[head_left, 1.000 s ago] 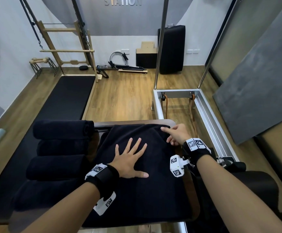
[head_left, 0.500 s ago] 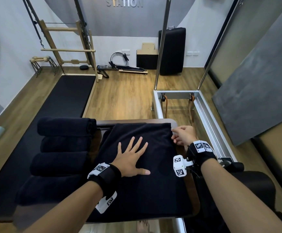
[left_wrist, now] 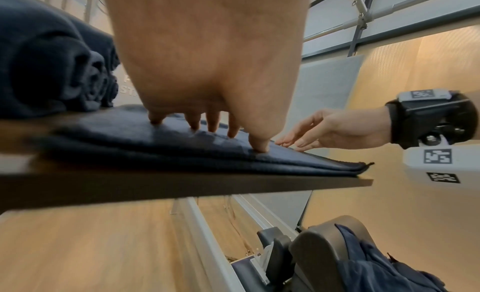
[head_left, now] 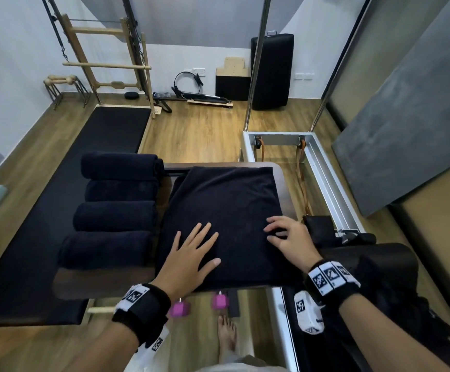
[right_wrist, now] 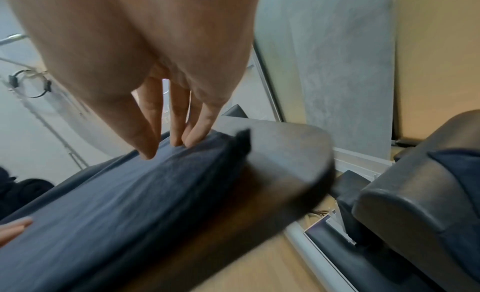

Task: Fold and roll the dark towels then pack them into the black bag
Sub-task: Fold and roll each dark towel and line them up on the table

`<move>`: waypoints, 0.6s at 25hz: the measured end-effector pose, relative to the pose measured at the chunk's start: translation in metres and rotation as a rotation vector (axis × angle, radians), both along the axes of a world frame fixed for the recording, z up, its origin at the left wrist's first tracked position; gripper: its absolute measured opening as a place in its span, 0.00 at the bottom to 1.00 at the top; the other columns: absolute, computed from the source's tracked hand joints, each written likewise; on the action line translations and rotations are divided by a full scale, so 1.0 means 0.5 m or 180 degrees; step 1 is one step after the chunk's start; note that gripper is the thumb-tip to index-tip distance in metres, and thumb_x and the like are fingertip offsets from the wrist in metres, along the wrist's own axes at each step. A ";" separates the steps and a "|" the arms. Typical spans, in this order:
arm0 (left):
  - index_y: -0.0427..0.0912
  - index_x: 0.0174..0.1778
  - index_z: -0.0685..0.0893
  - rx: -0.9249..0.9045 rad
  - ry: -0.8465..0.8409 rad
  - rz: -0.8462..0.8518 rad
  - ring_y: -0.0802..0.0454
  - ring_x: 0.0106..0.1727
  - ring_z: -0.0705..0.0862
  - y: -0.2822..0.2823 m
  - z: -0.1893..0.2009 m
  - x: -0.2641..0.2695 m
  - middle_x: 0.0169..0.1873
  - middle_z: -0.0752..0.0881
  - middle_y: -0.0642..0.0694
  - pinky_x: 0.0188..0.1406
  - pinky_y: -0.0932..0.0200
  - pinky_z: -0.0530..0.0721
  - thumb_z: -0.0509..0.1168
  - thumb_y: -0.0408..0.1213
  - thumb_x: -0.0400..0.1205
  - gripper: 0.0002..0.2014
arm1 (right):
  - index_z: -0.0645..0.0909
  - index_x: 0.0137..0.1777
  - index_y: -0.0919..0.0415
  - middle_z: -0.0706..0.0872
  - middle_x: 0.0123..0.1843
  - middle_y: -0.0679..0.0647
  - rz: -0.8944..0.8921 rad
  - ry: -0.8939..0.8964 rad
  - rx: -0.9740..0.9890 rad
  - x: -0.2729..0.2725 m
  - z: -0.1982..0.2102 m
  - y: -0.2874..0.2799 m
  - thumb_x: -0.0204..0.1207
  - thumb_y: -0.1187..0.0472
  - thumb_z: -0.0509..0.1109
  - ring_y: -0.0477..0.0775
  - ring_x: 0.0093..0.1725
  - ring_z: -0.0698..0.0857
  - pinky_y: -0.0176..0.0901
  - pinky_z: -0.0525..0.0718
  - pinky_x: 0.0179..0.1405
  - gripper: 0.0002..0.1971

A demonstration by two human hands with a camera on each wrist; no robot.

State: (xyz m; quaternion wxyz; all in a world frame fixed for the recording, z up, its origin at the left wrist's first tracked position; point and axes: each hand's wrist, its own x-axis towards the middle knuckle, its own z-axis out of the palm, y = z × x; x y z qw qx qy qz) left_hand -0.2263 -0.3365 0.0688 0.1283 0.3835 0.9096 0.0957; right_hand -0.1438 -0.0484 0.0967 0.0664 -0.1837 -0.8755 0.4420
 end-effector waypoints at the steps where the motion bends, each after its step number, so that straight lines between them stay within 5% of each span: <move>1: 0.57 0.94 0.48 -0.0002 0.0022 -0.0020 0.57 0.92 0.31 -0.016 -0.002 0.019 0.93 0.38 0.58 0.93 0.37 0.42 0.46 0.69 0.90 0.38 | 0.93 0.56 0.62 0.88 0.70 0.54 0.0166 0.0005 0.0129 0.029 -0.003 -0.013 0.74 0.70 0.82 0.53 0.71 0.85 0.47 0.82 0.73 0.12; 5: 0.61 0.92 0.35 -0.0180 0.0146 -0.0131 0.58 0.90 0.25 -0.086 -0.020 0.073 0.90 0.28 0.60 0.91 0.42 0.32 0.48 0.83 0.79 0.52 | 0.75 0.84 0.47 0.62 0.89 0.38 0.1006 -0.0338 0.0546 0.126 -0.029 -0.047 0.75 0.43 0.83 0.37 0.90 0.54 0.40 0.53 0.88 0.38; 6: 0.62 0.91 0.32 -0.0225 0.0227 -0.0152 0.58 0.90 0.25 -0.102 -0.028 0.078 0.89 0.27 0.61 0.90 0.44 0.32 0.53 0.81 0.80 0.53 | 0.66 0.88 0.45 0.53 0.91 0.36 0.1207 -0.0411 0.0841 0.144 -0.042 -0.046 0.74 0.39 0.81 0.36 0.90 0.46 0.41 0.47 0.89 0.45; 8: 0.62 0.91 0.32 -0.0194 0.0363 -0.0101 0.58 0.90 0.27 -0.136 -0.038 0.085 0.90 0.28 0.60 0.90 0.51 0.33 0.67 0.59 0.86 0.51 | 0.55 0.91 0.43 0.44 0.92 0.37 0.1395 -0.0410 0.1516 0.177 -0.064 -0.046 0.76 0.43 0.80 0.40 0.91 0.40 0.46 0.42 0.91 0.49; 11: 0.60 0.93 0.47 0.0091 0.0314 0.0106 0.65 0.90 0.32 -0.175 -0.038 0.086 0.92 0.39 0.61 0.87 0.65 0.33 0.71 0.28 0.84 0.50 | 0.57 0.91 0.42 0.49 0.93 0.40 0.1262 -0.0258 0.1717 0.201 -0.080 -0.040 0.82 0.65 0.76 0.43 0.92 0.45 0.47 0.45 0.92 0.43; 15: 0.45 0.87 0.73 0.0639 0.0192 0.0198 0.60 0.92 0.52 -0.196 -0.031 0.088 0.91 0.58 0.55 0.87 0.72 0.46 0.65 0.17 0.84 0.35 | 0.82 0.79 0.51 0.74 0.84 0.42 0.1099 0.0017 0.1149 0.212 -0.063 -0.029 0.83 0.78 0.66 0.44 0.88 0.66 0.25 0.58 0.83 0.29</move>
